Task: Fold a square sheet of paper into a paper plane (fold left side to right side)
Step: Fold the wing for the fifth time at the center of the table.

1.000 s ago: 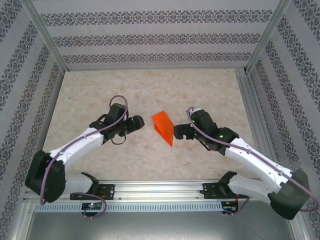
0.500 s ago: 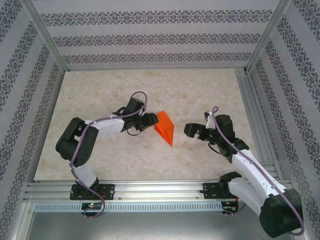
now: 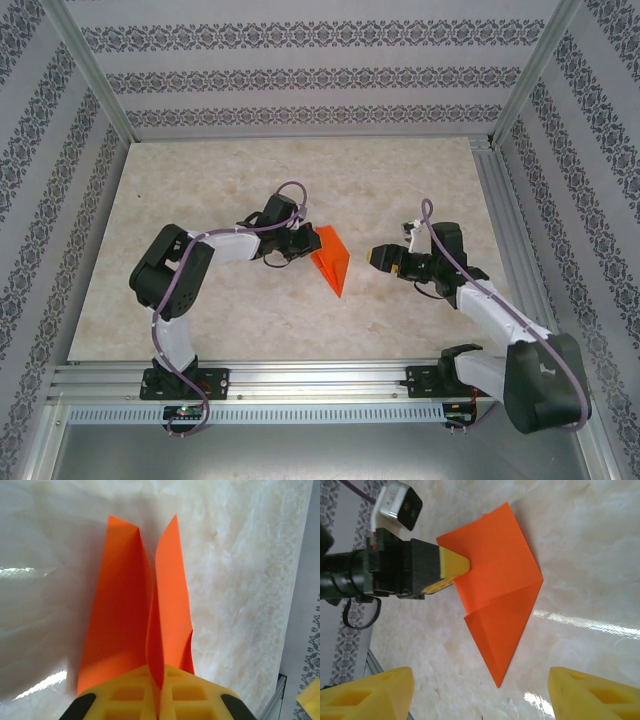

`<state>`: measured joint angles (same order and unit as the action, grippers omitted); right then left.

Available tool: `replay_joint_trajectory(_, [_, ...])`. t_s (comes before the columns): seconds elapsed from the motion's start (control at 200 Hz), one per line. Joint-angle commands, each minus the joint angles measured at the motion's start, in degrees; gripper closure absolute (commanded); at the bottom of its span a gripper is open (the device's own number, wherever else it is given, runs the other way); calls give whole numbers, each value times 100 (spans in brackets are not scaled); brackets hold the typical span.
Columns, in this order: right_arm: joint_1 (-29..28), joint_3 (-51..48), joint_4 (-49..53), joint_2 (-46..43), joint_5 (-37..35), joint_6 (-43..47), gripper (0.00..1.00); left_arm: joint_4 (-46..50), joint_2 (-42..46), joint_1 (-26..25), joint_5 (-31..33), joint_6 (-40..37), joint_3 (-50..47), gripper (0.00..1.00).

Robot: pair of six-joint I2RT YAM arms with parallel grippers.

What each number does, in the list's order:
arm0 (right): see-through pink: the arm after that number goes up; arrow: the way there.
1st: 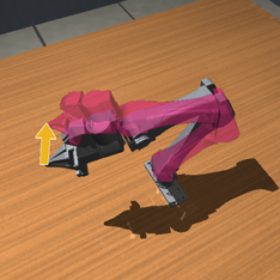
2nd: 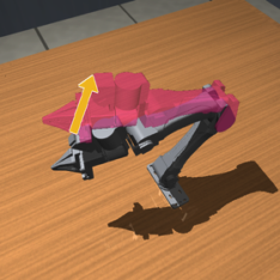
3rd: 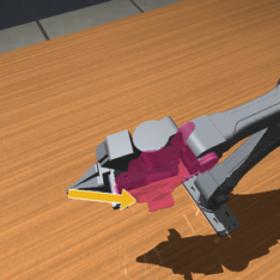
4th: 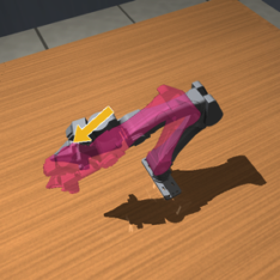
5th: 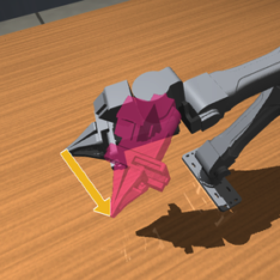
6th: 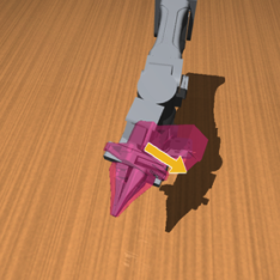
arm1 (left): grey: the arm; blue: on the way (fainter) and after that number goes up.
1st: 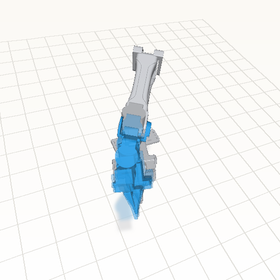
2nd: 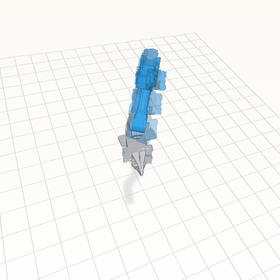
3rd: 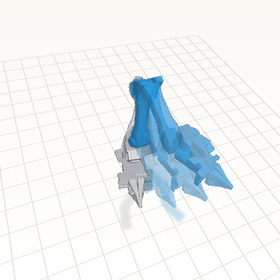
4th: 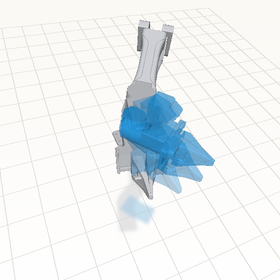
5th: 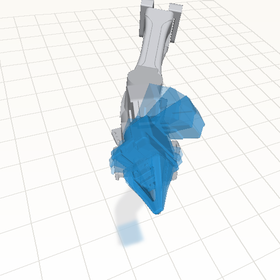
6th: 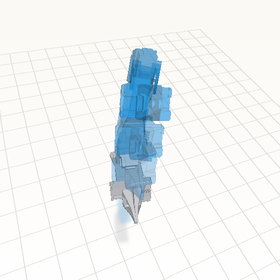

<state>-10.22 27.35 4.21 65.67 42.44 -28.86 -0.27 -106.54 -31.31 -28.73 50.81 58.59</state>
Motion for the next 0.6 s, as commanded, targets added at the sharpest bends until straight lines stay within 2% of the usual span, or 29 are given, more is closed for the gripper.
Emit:
replay_joint_trajectory(0.0, [39, 262, -504, 400, 570, 338, 32, -342, 615, -40, -359, -299, -293, 96])
replay_joint_trajectory(0.13, [34, 434, -1000, 1003, 1000, 582, 35, -305, 1102, 29, -849, -617, -516, 97])
replay_joint_trajectory(0.3, [-10, 613, -1983, 1644, 1732, 442, 35, -195, 1703, 81, -1378, -1113, -705, 98])
replay_joint_trajectory(0.595, [-464, 1149, -2266, 2100, 2308, 296, 36, -48, 2274, 92, -1988, -1542, -777, 99])
